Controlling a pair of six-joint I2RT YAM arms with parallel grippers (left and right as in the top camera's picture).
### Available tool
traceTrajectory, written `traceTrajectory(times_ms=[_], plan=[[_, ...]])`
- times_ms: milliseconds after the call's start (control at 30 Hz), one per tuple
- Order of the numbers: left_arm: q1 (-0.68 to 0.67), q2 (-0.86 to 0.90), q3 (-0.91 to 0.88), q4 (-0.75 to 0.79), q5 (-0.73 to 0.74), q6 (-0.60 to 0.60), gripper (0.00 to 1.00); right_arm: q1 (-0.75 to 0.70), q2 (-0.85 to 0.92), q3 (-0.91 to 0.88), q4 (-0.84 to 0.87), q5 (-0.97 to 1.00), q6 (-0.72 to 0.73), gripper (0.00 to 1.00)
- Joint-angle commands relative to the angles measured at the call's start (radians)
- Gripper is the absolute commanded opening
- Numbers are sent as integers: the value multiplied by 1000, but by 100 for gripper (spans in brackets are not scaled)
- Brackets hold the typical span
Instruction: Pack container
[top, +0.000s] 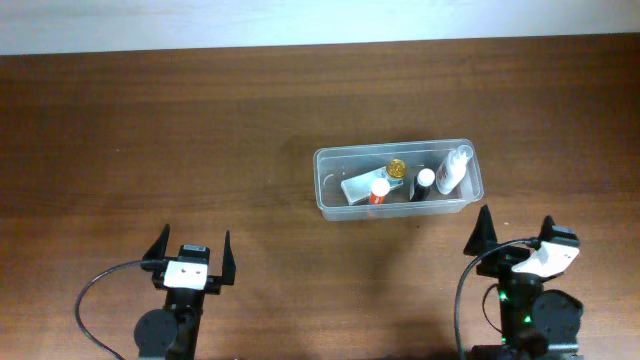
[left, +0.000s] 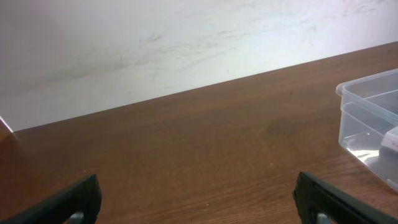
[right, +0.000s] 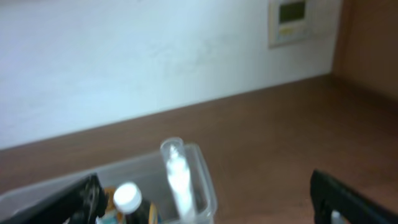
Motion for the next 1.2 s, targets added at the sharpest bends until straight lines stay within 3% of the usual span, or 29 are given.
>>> traceTrajectory(times_ms=[0, 167, 600, 1167], plan=[[6, -7, -2, -6, -4, 16, 99, 9, -57, -106, 101, -43, 4, 98], [6, -7, -2, -6, -4, 16, 100, 9, -82, -195, 214, -84, 4, 98], [6, -7, -2, -6, -4, 16, 99, 15, -82, -235, 135, -120, -103, 98], [6, -7, -2, -6, -4, 16, 99, 15, -82, -235, 136, -117, -101, 98]])
